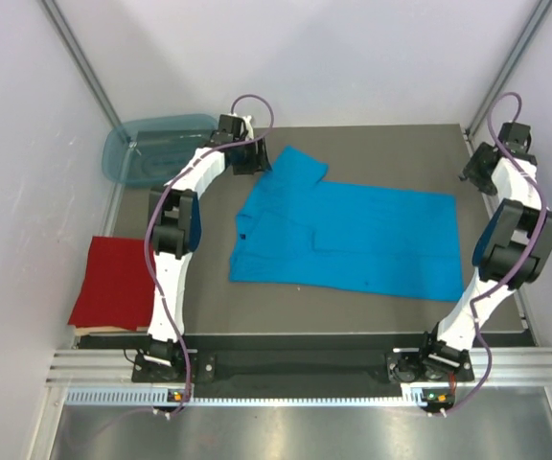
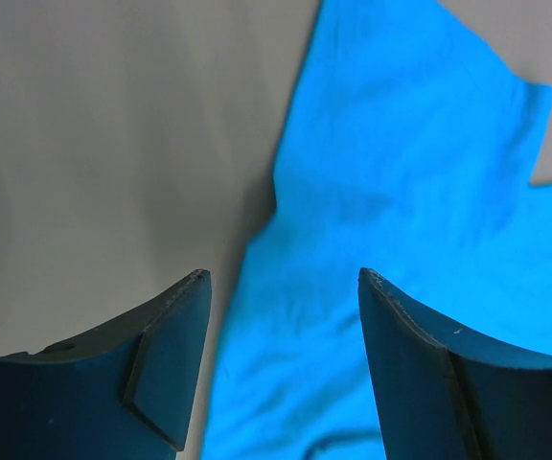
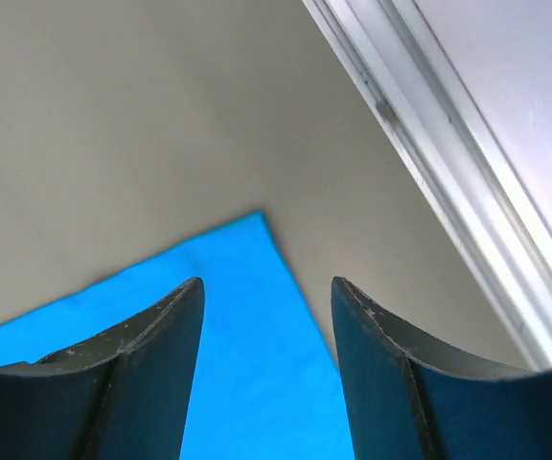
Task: Fold and stack the t-shirts
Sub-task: Fold the tshirt
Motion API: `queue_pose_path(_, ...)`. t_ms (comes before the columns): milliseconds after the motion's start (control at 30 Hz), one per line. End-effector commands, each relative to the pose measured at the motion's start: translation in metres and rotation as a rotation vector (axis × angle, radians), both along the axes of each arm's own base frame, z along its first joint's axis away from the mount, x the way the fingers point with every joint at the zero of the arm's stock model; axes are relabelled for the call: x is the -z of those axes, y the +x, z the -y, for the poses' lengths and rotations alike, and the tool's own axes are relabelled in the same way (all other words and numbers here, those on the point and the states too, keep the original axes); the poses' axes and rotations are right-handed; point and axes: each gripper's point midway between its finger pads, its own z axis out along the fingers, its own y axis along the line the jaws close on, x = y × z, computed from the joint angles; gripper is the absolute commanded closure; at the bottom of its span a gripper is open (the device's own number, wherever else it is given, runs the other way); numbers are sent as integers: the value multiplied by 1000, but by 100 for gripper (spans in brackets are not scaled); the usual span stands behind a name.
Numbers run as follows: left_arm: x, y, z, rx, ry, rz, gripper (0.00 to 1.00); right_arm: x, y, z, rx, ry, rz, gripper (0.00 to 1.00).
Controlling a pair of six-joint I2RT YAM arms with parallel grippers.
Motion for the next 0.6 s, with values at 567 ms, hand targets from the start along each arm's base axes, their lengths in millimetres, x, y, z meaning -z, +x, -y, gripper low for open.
queue_pose_path(567,14,51,17,97,-63,153,35,71,46,-22,-361,88,-62,55)
